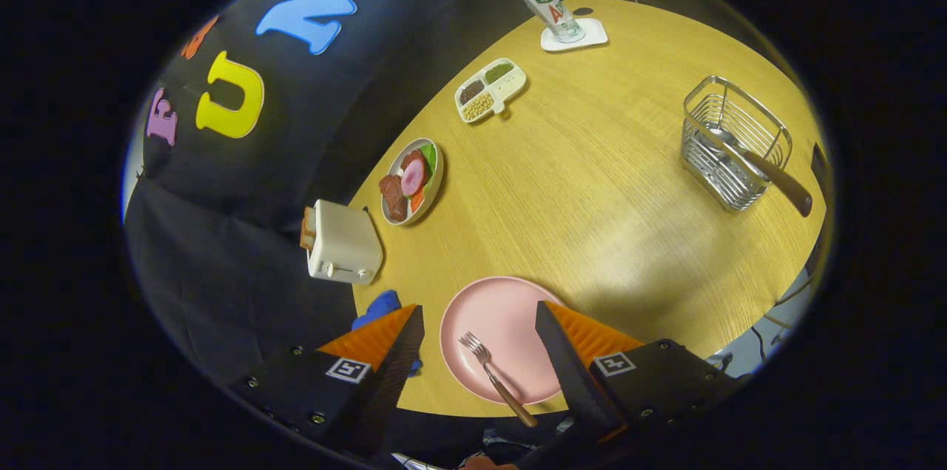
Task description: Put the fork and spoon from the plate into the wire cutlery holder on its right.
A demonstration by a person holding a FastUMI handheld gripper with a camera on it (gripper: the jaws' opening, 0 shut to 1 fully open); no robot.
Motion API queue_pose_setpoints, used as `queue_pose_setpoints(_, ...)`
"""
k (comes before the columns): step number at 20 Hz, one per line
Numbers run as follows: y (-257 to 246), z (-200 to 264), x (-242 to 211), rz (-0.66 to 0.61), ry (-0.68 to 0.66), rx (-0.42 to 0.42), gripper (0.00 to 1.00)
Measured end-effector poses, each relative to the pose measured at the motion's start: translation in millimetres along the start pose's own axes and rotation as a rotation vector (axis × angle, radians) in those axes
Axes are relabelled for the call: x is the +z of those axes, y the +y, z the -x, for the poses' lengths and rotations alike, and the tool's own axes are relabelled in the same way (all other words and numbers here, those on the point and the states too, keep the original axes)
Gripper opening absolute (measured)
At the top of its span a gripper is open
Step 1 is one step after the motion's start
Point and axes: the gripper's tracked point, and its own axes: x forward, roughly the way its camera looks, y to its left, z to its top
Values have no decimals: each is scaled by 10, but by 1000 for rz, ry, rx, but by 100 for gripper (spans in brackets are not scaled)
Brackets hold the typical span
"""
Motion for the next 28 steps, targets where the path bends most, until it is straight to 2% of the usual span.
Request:
queue_pose_setpoints(19,-92,-673,-1151,333,341,-136,94)
queue_pose_setpoints(28,-330,-799,-1445,504,435,-258,91)
